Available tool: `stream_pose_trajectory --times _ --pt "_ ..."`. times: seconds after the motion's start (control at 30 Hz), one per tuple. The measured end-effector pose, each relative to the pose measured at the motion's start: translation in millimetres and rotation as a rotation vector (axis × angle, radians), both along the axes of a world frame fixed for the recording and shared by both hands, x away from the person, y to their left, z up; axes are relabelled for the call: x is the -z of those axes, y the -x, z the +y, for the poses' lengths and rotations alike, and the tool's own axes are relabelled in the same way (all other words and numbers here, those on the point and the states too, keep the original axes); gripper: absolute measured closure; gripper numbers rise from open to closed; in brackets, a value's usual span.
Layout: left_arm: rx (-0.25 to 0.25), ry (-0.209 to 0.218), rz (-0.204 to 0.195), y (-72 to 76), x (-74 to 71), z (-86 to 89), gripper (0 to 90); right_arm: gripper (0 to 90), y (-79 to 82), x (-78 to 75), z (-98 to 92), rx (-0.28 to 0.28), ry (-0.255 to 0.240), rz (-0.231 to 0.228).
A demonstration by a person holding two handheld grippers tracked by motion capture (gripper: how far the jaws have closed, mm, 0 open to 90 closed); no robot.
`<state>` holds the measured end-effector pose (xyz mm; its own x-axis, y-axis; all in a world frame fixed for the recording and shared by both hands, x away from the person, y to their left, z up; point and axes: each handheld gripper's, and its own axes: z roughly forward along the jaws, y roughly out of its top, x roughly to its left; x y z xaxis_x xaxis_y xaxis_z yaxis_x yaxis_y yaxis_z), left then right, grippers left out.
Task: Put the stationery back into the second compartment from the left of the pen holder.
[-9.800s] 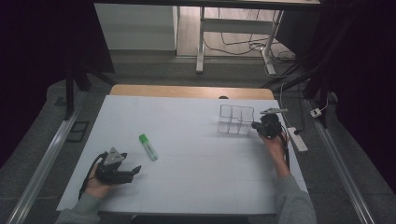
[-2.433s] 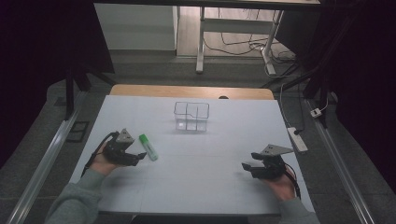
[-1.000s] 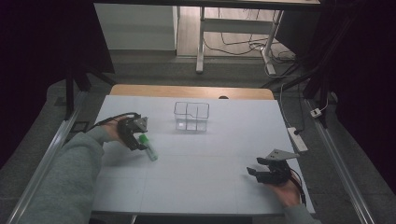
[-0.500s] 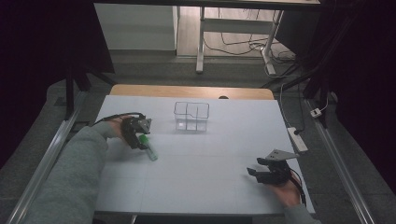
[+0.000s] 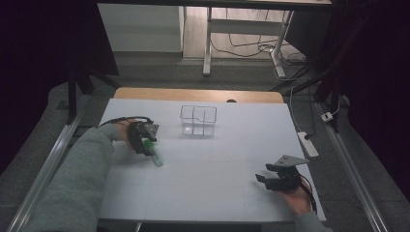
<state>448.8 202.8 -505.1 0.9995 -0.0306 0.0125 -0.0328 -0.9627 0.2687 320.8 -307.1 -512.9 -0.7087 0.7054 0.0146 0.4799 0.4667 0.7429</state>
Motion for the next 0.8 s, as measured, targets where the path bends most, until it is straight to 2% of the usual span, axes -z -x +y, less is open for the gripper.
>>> stream_pose_trajectory --times 0.23,0.33,0.5,0.63,0.67,0.7,0.73,0.8 --pt "0.012 0.003 0.008 -2.1 -0.1 0.7 35.1 36.3 0.1 0.2 0.8 -0.003 0.003 0.002" --pt "0.021 0.009 0.012 -2.8 -0.8 1.5 39.4 36.3 0.0 0.4 0.9 -0.004 0.004 0.002" --pt "0.039 0.001 0.011 -1.9 -1.0 1.7 40.6 36.3 -0.2 0.9 0.6 -0.003 0.003 0.003" --pt "0.058 -0.028 0.0 -0.6 -0.6 0.3 38.4 36.2 -0.4 1.2 0.9 -0.006 0.006 0.003" --pt "0.069 -0.051 -0.006 0.3 1.2 -0.8 36.7 36.2 -0.3 1.2 0.8 -0.007 0.007 0.004" --pt "0.069 -0.051 -0.006 0.3 1.2 -0.8 36.6 36.2 -0.3 1.2 0.8 -0.007 0.007 0.004" --pt "0.071 -0.085 -0.017 0.3 4.2 -2.0 37.5 36.2 -0.3 1.3 0.8 -0.005 0.005 0.004" --pt "0.071 -0.073 -0.006 -0.9 4.9 -1.2 38.5 36.2 -0.4 1.2 0.8 -0.005 0.005 0.004"
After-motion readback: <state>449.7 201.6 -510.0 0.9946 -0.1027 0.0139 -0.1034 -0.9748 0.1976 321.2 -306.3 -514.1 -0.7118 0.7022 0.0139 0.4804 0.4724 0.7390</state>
